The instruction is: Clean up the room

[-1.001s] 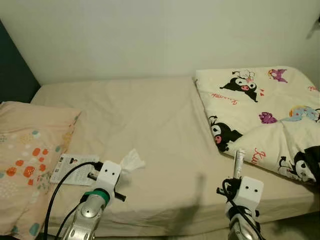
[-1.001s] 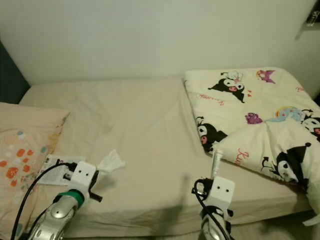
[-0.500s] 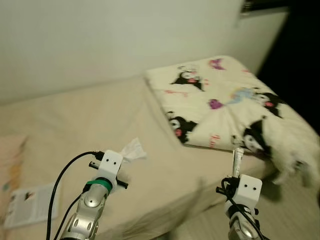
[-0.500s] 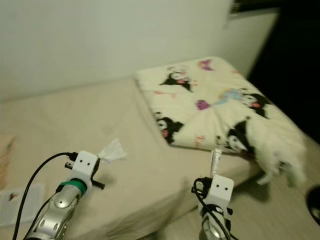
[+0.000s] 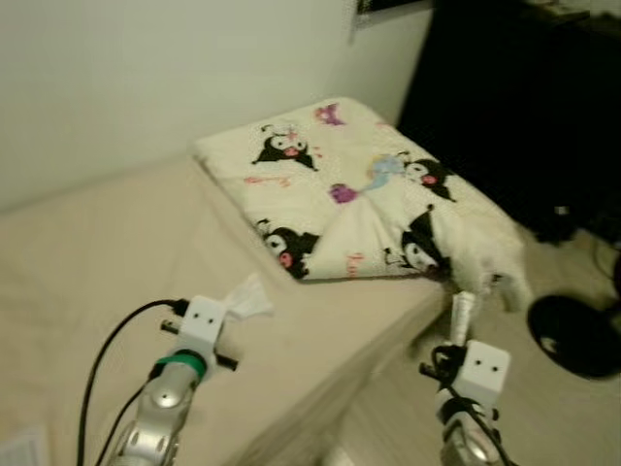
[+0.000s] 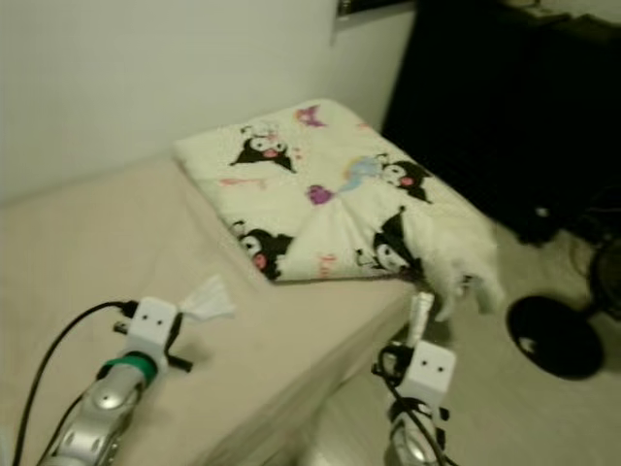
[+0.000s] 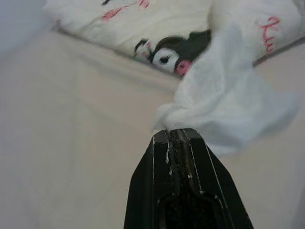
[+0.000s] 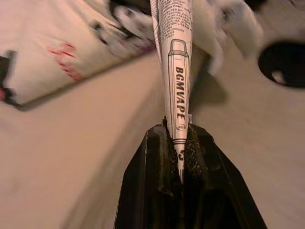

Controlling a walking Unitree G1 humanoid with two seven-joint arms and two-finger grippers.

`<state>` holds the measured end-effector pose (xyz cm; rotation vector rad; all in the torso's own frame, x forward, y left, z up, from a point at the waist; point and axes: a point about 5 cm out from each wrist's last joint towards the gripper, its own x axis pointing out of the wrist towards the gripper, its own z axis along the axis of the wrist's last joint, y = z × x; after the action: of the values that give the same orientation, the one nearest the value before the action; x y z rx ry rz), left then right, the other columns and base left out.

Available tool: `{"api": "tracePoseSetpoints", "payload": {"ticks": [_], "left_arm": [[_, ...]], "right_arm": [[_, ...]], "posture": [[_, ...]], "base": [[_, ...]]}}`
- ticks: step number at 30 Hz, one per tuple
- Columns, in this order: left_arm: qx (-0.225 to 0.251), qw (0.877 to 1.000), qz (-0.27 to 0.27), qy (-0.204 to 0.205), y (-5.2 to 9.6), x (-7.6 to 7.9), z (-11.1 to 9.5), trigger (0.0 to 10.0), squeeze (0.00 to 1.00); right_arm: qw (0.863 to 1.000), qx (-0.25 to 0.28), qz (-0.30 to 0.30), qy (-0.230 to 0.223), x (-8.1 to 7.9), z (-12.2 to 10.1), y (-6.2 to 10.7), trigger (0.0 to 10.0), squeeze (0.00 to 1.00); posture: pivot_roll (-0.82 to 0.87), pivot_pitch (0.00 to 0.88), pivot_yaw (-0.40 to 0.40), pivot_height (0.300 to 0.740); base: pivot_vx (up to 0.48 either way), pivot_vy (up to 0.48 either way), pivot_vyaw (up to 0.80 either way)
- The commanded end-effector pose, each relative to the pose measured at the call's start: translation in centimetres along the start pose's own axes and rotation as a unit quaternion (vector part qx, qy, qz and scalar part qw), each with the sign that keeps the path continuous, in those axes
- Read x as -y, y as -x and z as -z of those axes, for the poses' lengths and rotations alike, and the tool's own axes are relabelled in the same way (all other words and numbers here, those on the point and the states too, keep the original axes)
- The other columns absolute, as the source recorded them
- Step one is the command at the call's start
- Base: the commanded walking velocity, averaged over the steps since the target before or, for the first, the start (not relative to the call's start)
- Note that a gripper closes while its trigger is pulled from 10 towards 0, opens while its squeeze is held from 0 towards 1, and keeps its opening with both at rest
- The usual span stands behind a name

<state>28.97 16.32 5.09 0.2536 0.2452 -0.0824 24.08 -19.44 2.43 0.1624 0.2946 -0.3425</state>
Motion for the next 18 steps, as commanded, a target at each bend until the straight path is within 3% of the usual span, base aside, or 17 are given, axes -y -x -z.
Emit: {"api": "tracePoseSetpoints", "payload": {"ticks": [1, 8, 18], "left_arm": [[-0.008, 1.000, 0.001, 0.008, -0.06, 0.29, 0.43, 10.0, 0.00], [0.000, 1.000, 0.011, 0.007, -0.27, 0.72, -0.09, 10.0, 0.00], [0.001, 0.999, -0.015, 0.032, -0.09, -0.14, 0.11, 10.0, 0.00]], "right_arm": [[1.000, -0.002, 0.010, -0.006, 0.22, -0.03, -0.06, 10.0, 0.00], [1.000, 0.000, 0.010, -0.007, 0.25, -0.10, -0.12, 10.0, 0.00], [1.000, -0.009, 0.010, -0.003, 0.63, 0.28, -0.04, 10.0, 0.00]], "posture": [[0.00, 0.000, 0.097, 0.740], [0.01, 0.000, 0.098, 0.740], [0.02, 0.000, 0.074, 0.740]], "base": [[0.000, 0.000, -0.80], [0.000, 0.000, -0.80], [0.000, 0.000, -0.80]]}}
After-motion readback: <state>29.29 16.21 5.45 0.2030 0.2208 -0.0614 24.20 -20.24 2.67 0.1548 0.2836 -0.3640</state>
